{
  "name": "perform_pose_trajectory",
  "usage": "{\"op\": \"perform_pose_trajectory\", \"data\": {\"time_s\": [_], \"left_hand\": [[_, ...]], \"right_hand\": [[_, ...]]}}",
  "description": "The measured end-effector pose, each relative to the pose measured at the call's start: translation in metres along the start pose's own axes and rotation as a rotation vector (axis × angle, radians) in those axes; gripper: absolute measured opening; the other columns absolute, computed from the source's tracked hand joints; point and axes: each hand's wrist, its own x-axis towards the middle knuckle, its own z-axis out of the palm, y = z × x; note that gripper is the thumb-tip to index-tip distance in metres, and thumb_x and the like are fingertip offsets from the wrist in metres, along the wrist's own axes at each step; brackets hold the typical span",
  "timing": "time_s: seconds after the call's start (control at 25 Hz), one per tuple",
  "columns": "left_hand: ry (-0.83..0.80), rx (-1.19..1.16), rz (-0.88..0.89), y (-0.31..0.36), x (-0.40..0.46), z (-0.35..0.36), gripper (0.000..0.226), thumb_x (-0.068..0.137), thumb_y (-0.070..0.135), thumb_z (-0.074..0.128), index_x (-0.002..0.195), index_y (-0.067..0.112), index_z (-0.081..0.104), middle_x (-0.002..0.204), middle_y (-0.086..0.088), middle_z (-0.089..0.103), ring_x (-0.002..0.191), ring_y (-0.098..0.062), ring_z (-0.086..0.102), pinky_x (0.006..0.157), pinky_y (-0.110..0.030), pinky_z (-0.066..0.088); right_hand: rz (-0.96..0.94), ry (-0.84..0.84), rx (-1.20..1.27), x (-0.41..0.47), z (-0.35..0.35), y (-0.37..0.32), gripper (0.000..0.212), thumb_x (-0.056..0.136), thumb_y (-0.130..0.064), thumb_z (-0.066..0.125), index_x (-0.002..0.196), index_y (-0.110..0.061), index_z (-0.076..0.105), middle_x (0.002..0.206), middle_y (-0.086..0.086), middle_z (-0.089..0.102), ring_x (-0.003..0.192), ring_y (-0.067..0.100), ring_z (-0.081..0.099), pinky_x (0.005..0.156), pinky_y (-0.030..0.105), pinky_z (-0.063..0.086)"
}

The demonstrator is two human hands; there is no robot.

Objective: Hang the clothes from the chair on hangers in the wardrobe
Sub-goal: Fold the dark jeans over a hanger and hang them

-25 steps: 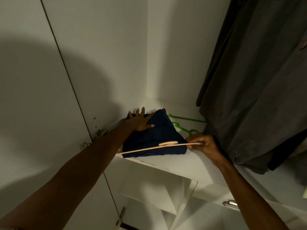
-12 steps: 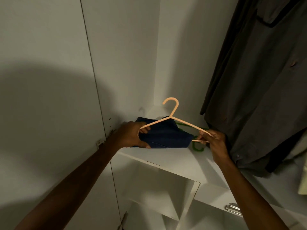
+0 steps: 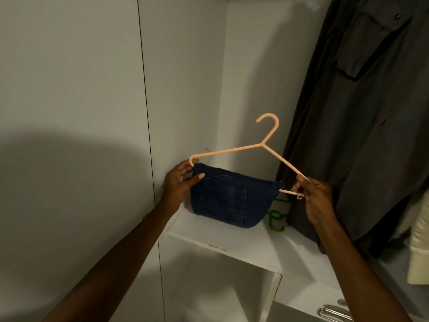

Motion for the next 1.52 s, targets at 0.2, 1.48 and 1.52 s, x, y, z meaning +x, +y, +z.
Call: {"op": "perform_pose_trajectory", "data": {"time_s": [0.2, 1.48, 1.52], "left_hand": [[-0.024, -0.239, 0.015, 0.024, 0.017, 0.025, 0.057, 0.085, 0.014, 0.082, 0.128, 0.045, 0.061, 0.137, 0.011, 0.065, 0.127, -0.011, 0.061, 0.103, -0.032, 0.052], [-0.090, -0.232, -0.191, 0.157, 0.130, 0.092, 0.070, 0.076, 0.081, 0.062, 0.103, 0.017, 0.074, 0.104, -0.004, 0.076, 0.097, -0.022, 0.071, 0.087, -0.037, 0.059], [-0.102, -0.247, -0.171, 0.166, 0.135, 0.092, 0.068, 0.078, 0.081, 0.061, 0.103, 0.019, 0.074, 0.105, -0.003, 0.076, 0.098, -0.021, 0.071, 0.084, -0.035, 0.058]], "right_hand": [[0.043, 0.024, 0.081, -0.005, 0.016, -0.002, 0.022, 0.097, -0.011, 0.063, 0.076, -0.006, 0.066, 0.057, 0.000, 0.058, 0.051, 0.012, 0.055, 0.052, 0.021, 0.045], [-0.651, 0.197, -0.294, 0.016, 0.102, -0.222, 0.035, 0.090, -0.007, 0.073, 0.057, -0.001, 0.063, 0.058, 0.015, 0.061, 0.054, 0.014, 0.049, 0.056, 0.029, 0.041], [-0.650, 0.231, -0.298, 0.019, 0.104, -0.233, 0.036, 0.089, -0.008, 0.074, 0.056, -0.001, 0.062, 0.056, 0.013, 0.059, 0.053, 0.014, 0.049, 0.055, 0.030, 0.041]]}}
